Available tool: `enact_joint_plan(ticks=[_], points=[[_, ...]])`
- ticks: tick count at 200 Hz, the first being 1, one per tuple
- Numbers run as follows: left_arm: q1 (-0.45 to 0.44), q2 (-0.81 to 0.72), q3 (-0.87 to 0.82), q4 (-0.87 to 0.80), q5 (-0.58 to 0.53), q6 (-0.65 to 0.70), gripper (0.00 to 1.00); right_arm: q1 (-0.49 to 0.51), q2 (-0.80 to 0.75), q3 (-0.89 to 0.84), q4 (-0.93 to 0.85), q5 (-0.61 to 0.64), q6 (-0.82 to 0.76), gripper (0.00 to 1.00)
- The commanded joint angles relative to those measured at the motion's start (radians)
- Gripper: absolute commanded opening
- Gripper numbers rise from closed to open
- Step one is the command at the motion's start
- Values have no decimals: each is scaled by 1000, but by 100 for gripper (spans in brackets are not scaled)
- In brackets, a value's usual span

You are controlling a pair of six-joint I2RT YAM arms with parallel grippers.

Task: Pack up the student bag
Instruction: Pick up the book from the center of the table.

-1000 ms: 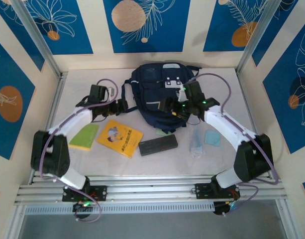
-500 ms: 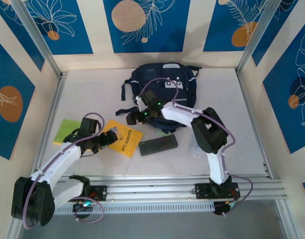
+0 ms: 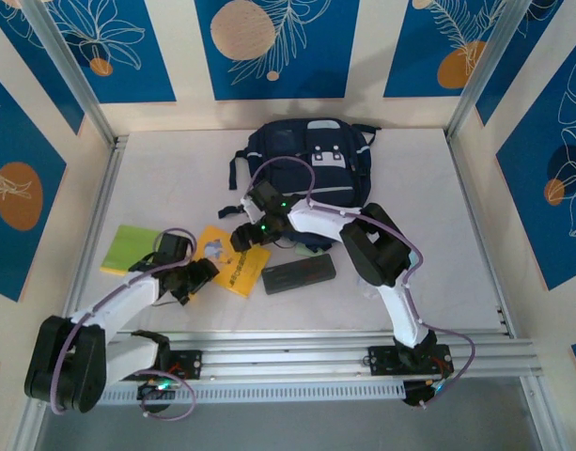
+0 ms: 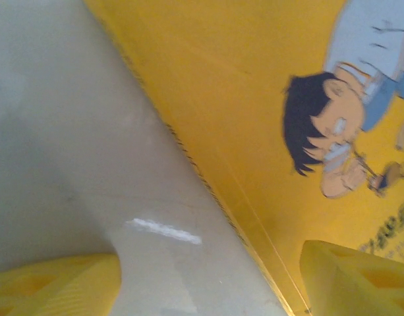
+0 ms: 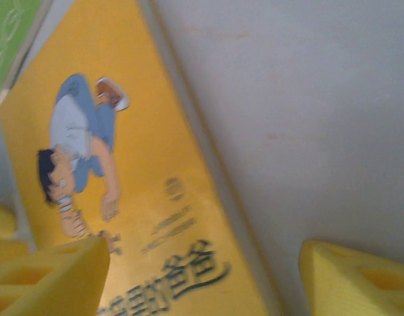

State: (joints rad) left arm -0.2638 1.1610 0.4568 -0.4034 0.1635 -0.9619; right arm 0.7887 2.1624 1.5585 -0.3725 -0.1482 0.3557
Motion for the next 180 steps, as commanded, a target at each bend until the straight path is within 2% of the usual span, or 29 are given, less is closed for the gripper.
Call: enact_joint_plan(ticks=[1, 40, 57, 101, 163, 171, 180], points=[[-46, 117, -2, 256, 12, -36, 69, 11, -50, -41, 2, -128, 8, 71], [-82, 176, 12, 297, -7, -51, 58, 12, -128, -84, 29, -183, 59, 66], [-87, 180, 17, 295, -14, -47, 55, 11, -151, -83, 30, -208, 70, 59], [-91, 197, 34, 296, -12, -37, 55, 4, -128, -57, 50, -296, 123, 37], [-91, 177, 58, 280, -26, -17, 60, 3, -55, -12, -20, -293, 156, 22], [-91, 175, 61, 281, -25, -14, 61, 1, -54, -4, -32, -289, 155, 14], [-91, 173, 72, 270, -25, -6, 63, -3, -53, 6, -52, -274, 164, 0]])
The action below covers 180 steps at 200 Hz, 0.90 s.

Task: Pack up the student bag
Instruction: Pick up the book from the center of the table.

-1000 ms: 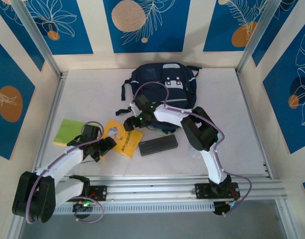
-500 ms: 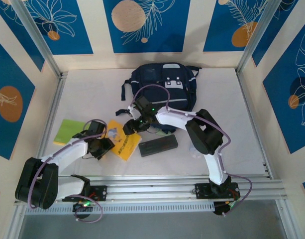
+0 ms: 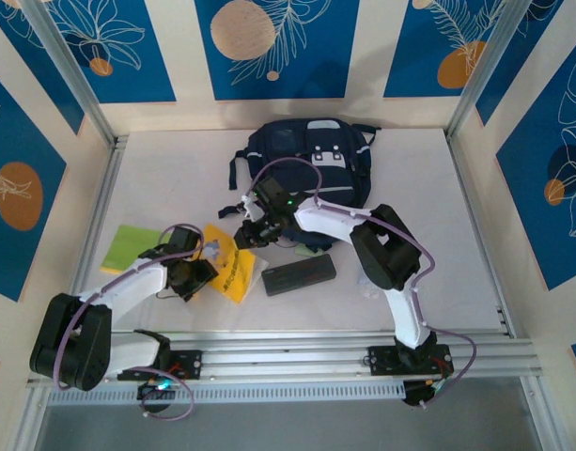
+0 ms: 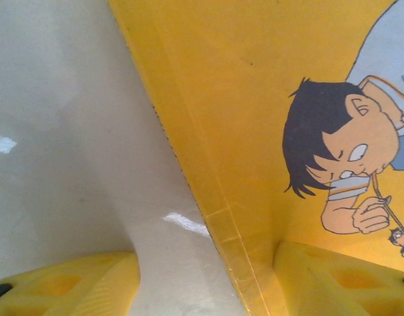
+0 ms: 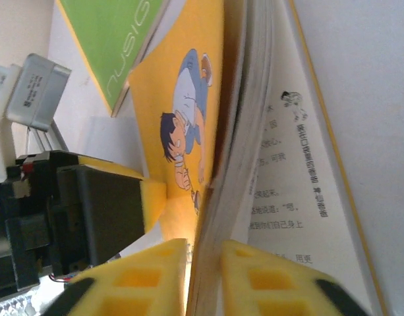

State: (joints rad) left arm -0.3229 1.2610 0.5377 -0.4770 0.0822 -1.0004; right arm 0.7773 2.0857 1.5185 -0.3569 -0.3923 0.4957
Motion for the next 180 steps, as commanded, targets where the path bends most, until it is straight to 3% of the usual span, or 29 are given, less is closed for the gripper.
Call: enact_joint_plan(ticks=[1, 31, 74, 120, 180], points=[[-31, 73, -7, 342, 55, 34, 63, 7, 23, 48, -72, -29, 26, 0], [-27, 38, 20, 360, 61, 73, 82, -58, -28, 16, 13, -118, 136, 0], [-28, 27, -8, 607, 91, -8, 90, -190, -93, -68, 249, -313, 369, 0], [-46, 114, -20, 898, 65, -115, 91, -279, -108, -187, 531, -416, 591, 0], [-109, 266, 39, 1214, 31, -184, 91, -336, -116, -258, 660, -437, 682, 0]])
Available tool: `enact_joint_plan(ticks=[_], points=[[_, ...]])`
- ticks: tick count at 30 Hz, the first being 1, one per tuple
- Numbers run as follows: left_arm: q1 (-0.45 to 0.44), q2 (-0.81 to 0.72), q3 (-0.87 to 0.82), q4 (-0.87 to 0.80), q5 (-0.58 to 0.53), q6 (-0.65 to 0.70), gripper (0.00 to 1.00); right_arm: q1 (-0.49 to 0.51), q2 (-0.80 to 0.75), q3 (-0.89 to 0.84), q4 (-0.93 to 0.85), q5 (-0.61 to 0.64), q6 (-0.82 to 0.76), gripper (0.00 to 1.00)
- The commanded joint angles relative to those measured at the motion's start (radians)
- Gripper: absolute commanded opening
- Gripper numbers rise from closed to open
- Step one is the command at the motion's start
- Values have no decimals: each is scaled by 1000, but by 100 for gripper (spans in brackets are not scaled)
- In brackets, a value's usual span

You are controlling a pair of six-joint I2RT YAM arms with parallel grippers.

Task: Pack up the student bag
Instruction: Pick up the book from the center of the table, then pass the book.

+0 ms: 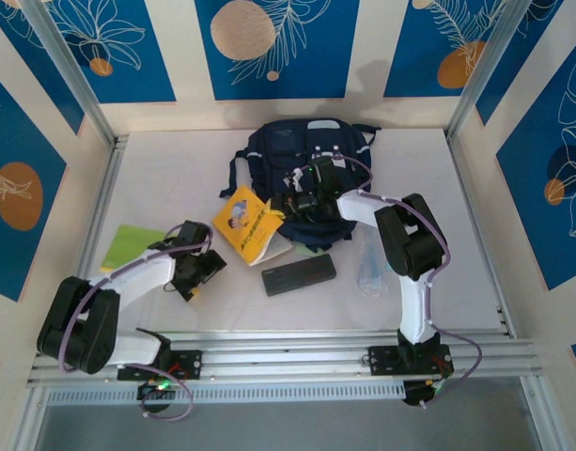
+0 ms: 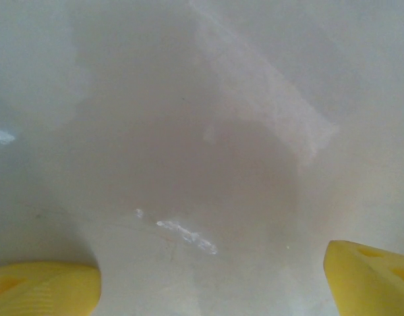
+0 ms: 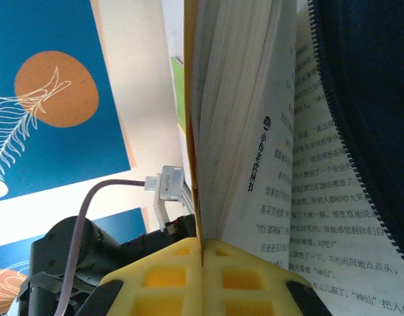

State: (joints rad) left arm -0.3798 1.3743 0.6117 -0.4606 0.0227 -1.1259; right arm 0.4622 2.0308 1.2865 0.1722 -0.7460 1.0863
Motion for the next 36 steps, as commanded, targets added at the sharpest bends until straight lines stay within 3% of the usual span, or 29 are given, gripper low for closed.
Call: enact_joint_plan(ticks=[1, 8, 18, 36], points=[[-52, 154, -36, 1199, 89, -60, 91, -22, -61, -28, 134, -83, 95, 0], [-65, 160, -56, 1340, 68, -113, 83, -48, -70, -49, 162, -81, 112, 0], [-67, -9, 90, 909, 76, 0, 87, -50, -62, -56, 168, -83, 110, 0], [-68, 6, 155, 729, 84, -11, 87, -65, -52, -70, 219, -84, 135, 0]])
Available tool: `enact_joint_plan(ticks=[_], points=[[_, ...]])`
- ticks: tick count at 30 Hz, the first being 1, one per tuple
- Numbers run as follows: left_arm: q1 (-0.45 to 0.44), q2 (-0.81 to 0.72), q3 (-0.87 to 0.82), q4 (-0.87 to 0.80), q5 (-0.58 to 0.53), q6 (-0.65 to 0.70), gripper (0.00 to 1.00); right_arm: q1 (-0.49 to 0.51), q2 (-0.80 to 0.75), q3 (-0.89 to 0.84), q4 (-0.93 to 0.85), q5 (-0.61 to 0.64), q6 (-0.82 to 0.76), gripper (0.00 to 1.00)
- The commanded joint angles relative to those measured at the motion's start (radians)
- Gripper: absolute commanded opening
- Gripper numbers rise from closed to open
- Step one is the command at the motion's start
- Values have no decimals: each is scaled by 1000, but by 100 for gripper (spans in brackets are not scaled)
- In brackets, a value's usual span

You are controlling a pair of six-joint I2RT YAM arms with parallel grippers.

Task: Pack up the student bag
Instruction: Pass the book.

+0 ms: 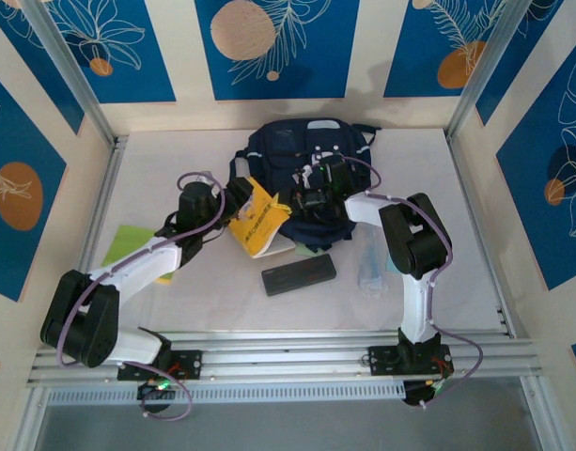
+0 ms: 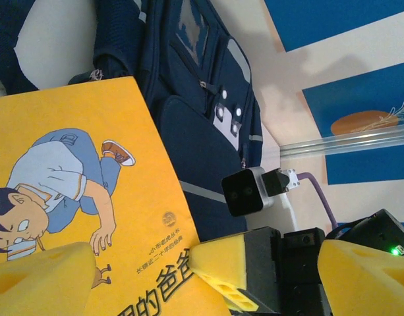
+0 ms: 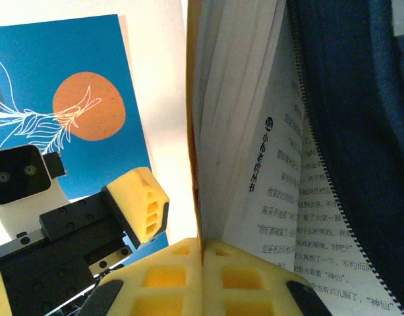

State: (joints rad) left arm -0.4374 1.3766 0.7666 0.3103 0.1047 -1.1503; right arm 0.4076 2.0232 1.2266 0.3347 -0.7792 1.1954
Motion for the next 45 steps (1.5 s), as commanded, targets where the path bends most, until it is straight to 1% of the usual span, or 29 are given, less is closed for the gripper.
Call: enact_joint_plan(ticks=[1, 7, 10, 16, 22, 24, 28, 32, 35, 37, 42, 43, 45], points=[[-11, 0, -1, -76, -4, 17, 88, -10, -46, -10, 62, -53, 29, 0], [-9, -21, -41, -189, -14, 10, 88, -19, -50, -21, 95, -57, 45, 0], [-9, -28, -80, -182, -14, -6, 88, -21, -47, -27, 120, -63, 61, 0], [-12, 24, -97, -61, -10, -26, 89, -23, -41, -38, 164, -69, 97, 0], [-32, 158, -86, 118, 26, -84, 90, -24, -37, -61, 227, -78, 148, 0], [-42, 187, -78, 131, 41, -96, 90, -30, -40, -75, 251, -79, 165, 0], [-50, 172, -78, 69, 44, -75, 90, -46, -48, -91, 268, -81, 174, 0], [-49, 99, -81, -49, 19, -24, 91, -59, -56, -96, 256, -83, 164, 0], [-49, 70, -96, -61, -11, -18, 92, -58, -53, -95, 259, -88, 166, 0], [-49, 90, -111, 3, -16, -41, 92, -55, -47, -96, 272, -91, 177, 0], [-56, 240, -102, 311, 29, -130, 86, -53, -43, -122, 338, -97, 227, 0], [-60, 260, -92, 335, 36, -135, 85, -55, -44, -126, 347, -98, 234, 0], [-69, 279, -65, 329, 47, -122, 85, -57, -46, -134, 357, -97, 239, 0]])
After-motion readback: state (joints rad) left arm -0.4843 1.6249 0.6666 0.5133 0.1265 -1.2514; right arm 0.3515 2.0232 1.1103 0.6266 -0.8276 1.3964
